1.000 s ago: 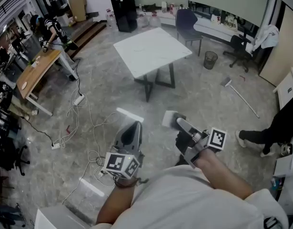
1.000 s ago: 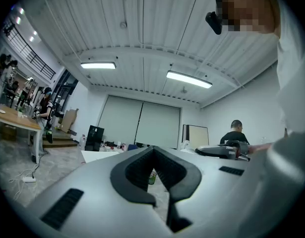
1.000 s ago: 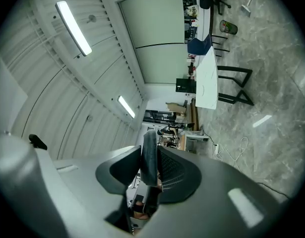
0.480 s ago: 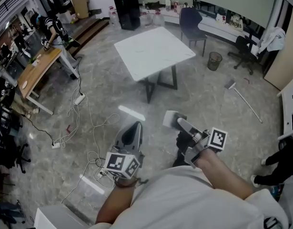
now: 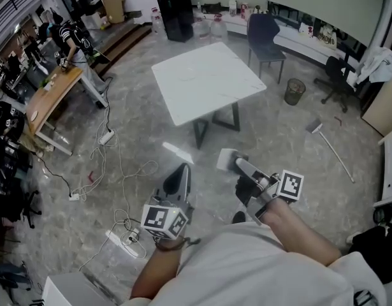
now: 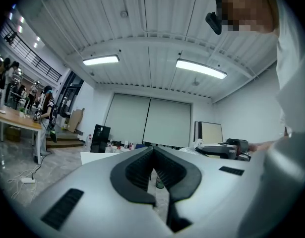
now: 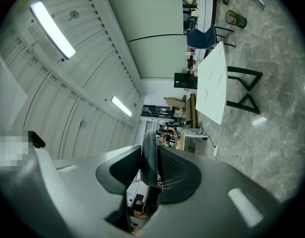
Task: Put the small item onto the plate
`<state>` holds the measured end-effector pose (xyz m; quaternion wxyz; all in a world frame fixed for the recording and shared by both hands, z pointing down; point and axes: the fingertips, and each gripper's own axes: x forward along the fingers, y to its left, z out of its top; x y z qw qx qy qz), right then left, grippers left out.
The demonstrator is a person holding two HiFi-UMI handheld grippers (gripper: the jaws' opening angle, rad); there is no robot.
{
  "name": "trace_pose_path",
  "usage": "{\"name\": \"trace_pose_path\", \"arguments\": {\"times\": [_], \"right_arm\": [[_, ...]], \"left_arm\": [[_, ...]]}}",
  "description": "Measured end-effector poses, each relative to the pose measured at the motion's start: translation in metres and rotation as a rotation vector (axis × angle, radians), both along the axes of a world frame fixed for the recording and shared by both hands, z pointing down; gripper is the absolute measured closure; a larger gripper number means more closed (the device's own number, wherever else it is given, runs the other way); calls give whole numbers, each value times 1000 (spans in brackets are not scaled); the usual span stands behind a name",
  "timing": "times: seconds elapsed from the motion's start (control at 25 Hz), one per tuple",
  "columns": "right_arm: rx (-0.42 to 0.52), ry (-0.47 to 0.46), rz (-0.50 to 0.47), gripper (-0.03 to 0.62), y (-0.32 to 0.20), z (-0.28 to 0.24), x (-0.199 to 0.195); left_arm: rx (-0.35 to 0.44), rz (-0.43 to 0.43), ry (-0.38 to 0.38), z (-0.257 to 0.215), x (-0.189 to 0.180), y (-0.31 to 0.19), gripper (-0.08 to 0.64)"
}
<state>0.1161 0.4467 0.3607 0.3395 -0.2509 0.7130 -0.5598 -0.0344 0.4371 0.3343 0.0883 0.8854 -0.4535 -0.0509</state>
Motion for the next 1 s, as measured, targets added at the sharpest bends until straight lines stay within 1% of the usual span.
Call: {"name": "trace_pose_path", "arguments": {"times": [0.16, 0.28, 0.48, 0.64, 0.8, 1.0], "right_arm": [[-4, 12, -47, 495, -42, 3, 22], [-7, 18, -79, 495, -64, 8, 37], [-13, 1, -109, 495, -94, 7, 48], [-28, -4, -120, 495, -118, 14, 46], [-25, -3, -126, 494, -144, 15, 38], [-34, -12, -120, 495, -186, 13, 32]], "left_arm": [[8, -37, 2, -4, 25, -39, 554], [-1, -60, 6, 3, 43, -60, 554], [-17, -81, 0, 6, 59, -90, 554], [-12, -99, -9, 9, 56, -112, 554], [-4, -114, 0, 11, 49, -142, 554], [-10, -90, 8, 13, 50, -193, 554]]}}
